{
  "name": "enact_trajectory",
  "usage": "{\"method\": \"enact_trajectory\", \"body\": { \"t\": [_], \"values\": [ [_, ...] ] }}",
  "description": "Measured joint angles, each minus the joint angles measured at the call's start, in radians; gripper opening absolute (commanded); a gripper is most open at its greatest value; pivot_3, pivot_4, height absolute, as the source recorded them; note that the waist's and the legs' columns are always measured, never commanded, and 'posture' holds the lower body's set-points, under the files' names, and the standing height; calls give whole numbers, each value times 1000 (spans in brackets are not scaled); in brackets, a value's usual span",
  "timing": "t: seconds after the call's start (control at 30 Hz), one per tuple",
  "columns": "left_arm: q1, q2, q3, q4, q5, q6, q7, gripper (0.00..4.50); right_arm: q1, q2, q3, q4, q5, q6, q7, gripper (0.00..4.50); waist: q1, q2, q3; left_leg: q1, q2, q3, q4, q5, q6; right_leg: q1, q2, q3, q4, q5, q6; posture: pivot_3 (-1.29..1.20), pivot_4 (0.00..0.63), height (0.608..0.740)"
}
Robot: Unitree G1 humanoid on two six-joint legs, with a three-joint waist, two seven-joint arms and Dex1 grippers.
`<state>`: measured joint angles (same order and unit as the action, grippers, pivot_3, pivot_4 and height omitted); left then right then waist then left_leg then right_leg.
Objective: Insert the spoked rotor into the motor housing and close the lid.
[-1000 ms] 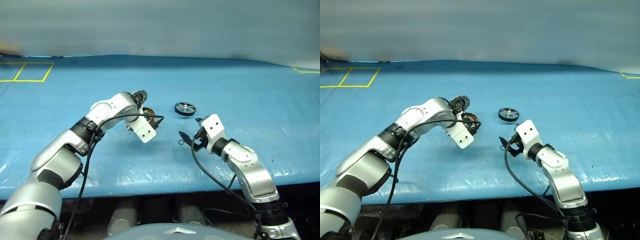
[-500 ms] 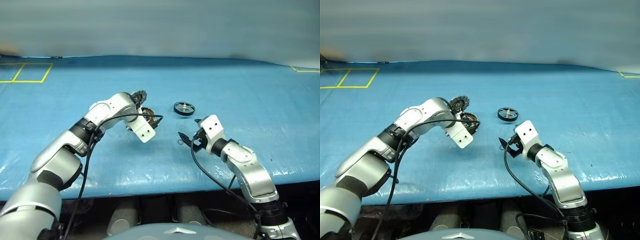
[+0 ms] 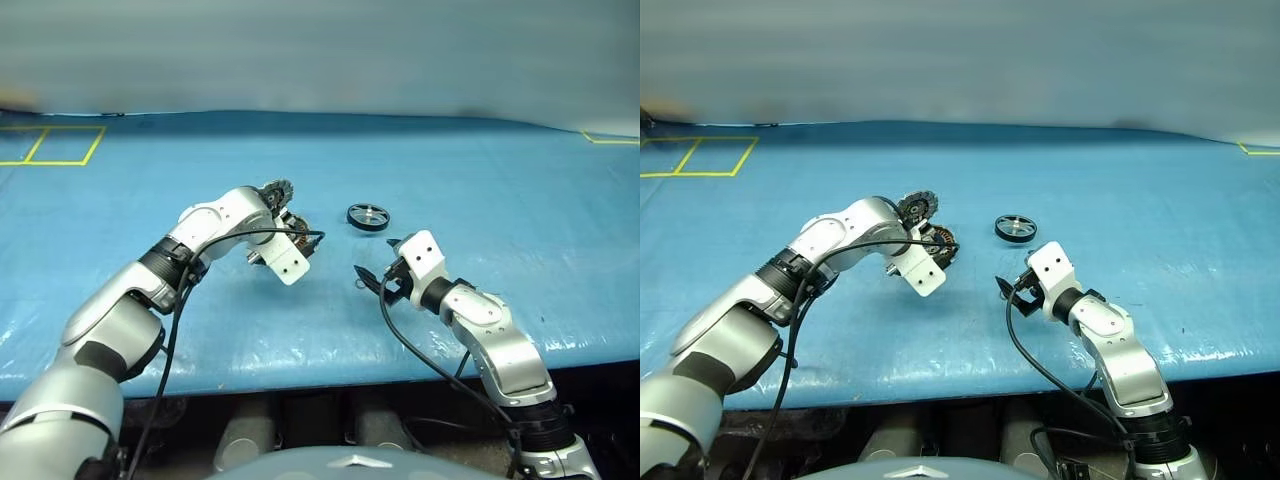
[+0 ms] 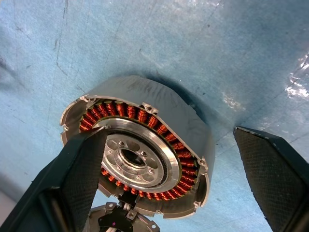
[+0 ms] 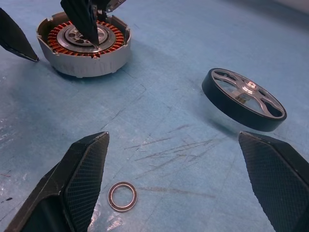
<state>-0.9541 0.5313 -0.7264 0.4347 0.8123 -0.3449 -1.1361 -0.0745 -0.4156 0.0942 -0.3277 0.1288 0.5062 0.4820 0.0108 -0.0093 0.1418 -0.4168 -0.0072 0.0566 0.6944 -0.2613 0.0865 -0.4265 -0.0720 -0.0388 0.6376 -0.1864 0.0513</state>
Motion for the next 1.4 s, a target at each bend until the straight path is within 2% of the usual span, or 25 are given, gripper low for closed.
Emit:
{"method": "enact_trajectory", "body": {
  "t": [0.23, 0.87, 1.4],
  "values": [
    [3, -21, 11, 27, 8, 81, 40, 4493, -1, -2, 5, 0, 0, 1, 12, 4500, 1, 0, 0, 0, 0, 0, 0, 0, 0, -1, 0, 0, 2, 0, 0, 0, 150, 740],
    [12, -7, 13, -5, 8, 121, -1, 4493, -22, -23, 15, 2, 0, 11, 44, 4500, -14, 0, 0, 0, 0, 1, 0, 0, 0, -1, -1, 0, 3, -1, -1, 0, 150, 740],
    [63, 67, 42, -94, 4, 181, -56, 4493, -72, -52, 42, 16, 0, 30, 104, 4500, -16, 0, 0, -1, -1, 1, 0, 0, 1, -2, -3, -1, 3, -1, -2, 0, 150, 740]
  ]
}}
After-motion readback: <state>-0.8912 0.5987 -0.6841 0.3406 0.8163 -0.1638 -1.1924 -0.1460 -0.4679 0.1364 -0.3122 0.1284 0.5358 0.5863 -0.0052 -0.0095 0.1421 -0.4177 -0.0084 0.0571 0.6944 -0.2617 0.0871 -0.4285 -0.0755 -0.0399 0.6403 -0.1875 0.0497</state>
